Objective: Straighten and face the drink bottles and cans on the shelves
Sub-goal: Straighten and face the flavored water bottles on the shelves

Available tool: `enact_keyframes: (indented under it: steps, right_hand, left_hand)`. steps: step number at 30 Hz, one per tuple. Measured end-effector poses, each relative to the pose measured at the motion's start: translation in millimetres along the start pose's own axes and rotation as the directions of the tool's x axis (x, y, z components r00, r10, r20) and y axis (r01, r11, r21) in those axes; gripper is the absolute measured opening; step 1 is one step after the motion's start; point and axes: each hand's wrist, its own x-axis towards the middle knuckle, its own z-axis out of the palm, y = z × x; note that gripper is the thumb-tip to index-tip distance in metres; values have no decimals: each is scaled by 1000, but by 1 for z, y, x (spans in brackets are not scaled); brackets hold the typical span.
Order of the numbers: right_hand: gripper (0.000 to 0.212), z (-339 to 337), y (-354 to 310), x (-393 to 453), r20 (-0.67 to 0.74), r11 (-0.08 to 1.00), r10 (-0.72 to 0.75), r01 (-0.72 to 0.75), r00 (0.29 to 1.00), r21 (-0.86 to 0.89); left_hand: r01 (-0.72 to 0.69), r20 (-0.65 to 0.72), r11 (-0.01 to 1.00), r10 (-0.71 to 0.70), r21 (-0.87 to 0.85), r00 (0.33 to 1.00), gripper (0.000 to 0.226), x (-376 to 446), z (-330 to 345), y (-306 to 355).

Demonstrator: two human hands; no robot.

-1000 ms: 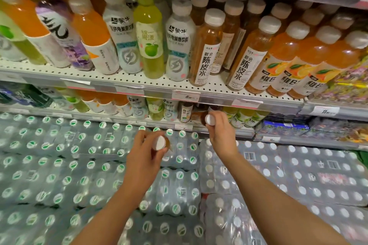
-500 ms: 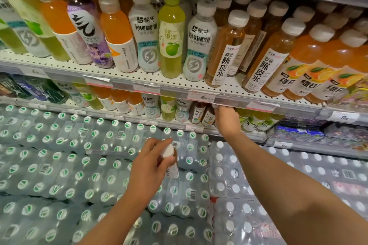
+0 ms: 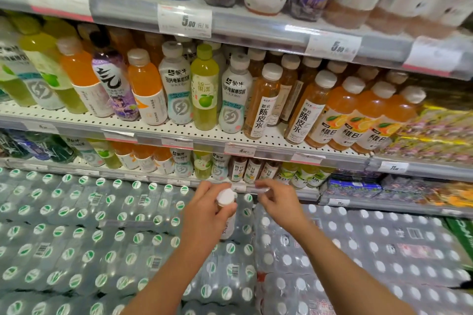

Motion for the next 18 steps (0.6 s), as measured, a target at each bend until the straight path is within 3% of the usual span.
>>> enact_keyframes:
  steps: [3, 6, 9, 15, 18]
  right_hand:
    - [44, -7, -29, -35, 14, 982, -65, 61, 998, 181]
    - [63, -21, -52, -47, -82, 986, -118, 126, 990, 112]
    - [59, -45, -70, -45, -249, 983, -147, 169, 957, 67]
    - [49, -92, -80, -35, -382, 989, -112, 139, 917, 43]
    - [54, -117, -82, -19, -454, 993, -84, 110, 887, 32]
  left_hand:
    - [-9, -20, 998, 8, -63, 1000, 35, 10, 2, 29]
    - [-25, -16, 996, 24, -86, 1000, 33, 24, 3, 63]
    - [-159, -29, 985, 157, -63, 987, 31, 34, 3, 95]
    - [-398, 62, 908, 393, 134, 917, 38, 52, -21, 142]
    - [-484, -16, 806, 520, 341, 854, 48, 70, -51, 156]
